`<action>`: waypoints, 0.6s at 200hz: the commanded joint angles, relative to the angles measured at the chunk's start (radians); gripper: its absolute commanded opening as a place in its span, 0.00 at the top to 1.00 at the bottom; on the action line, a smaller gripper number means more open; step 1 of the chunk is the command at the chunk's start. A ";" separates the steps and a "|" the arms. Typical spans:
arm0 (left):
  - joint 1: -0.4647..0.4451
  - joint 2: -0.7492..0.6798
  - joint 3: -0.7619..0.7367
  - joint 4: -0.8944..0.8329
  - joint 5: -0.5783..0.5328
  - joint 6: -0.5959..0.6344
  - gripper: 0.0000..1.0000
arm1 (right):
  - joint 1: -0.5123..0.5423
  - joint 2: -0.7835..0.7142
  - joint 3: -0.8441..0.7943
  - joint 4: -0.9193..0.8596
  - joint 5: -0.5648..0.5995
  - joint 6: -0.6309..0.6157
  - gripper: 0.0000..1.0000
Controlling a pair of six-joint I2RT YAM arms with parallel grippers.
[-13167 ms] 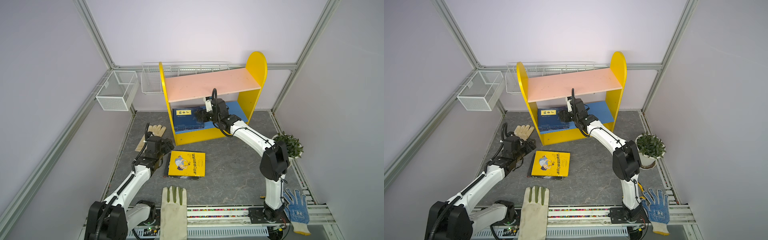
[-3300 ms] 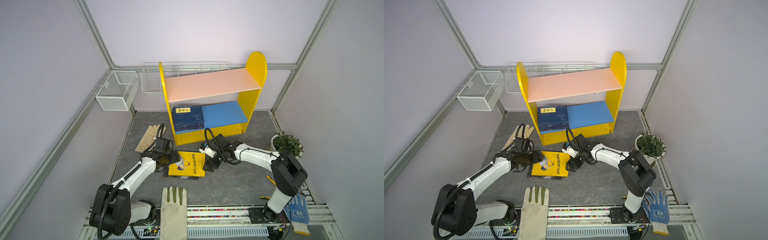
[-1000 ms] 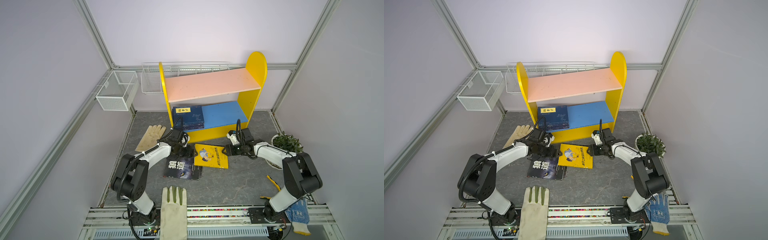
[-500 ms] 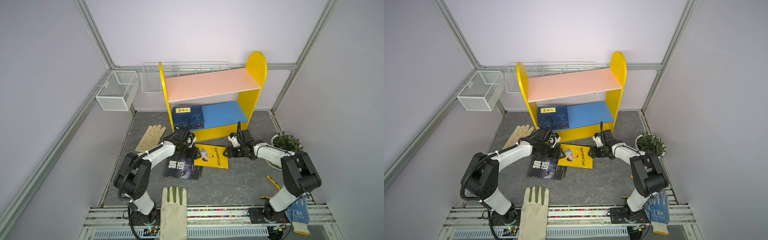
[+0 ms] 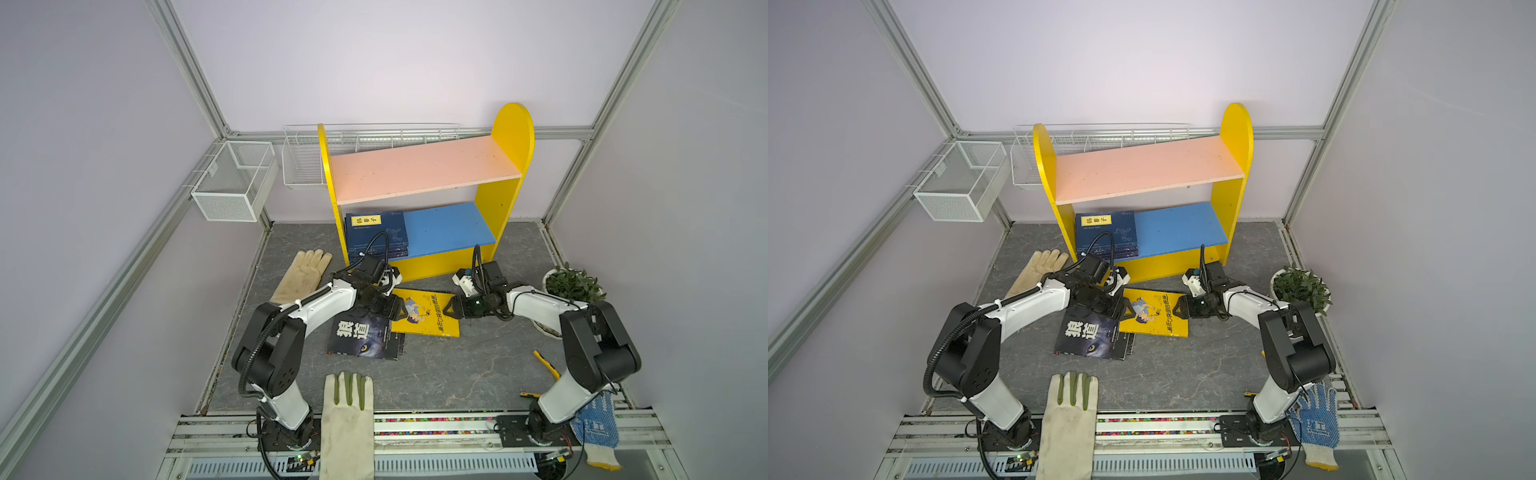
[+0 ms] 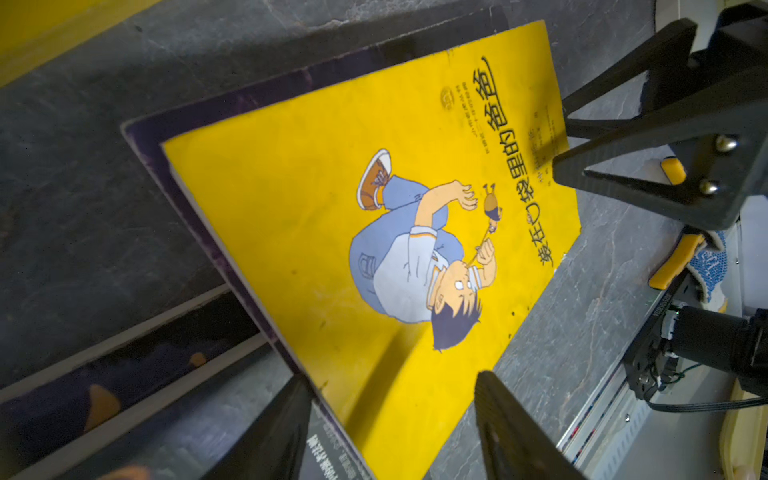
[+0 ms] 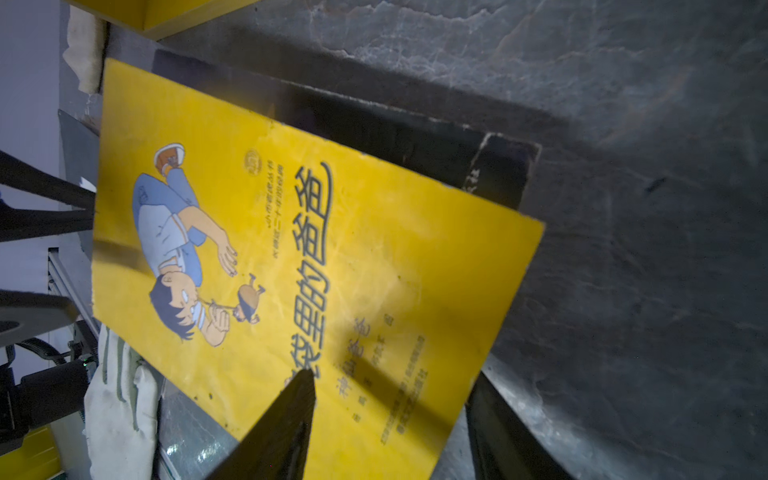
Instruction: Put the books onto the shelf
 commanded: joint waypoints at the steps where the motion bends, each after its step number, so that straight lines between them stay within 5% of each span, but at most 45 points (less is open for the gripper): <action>1: -0.012 0.016 0.051 -0.014 0.049 0.051 0.38 | -0.012 0.009 -0.005 0.016 -0.066 -0.008 0.40; 91: -0.029 0.034 0.081 0.082 0.153 0.044 0.47 | -0.033 -0.043 -0.011 0.078 -0.173 0.029 0.43; 120: -0.030 0.059 0.100 0.065 0.149 0.044 0.53 | -0.035 -0.075 -0.019 0.120 -0.180 0.049 0.62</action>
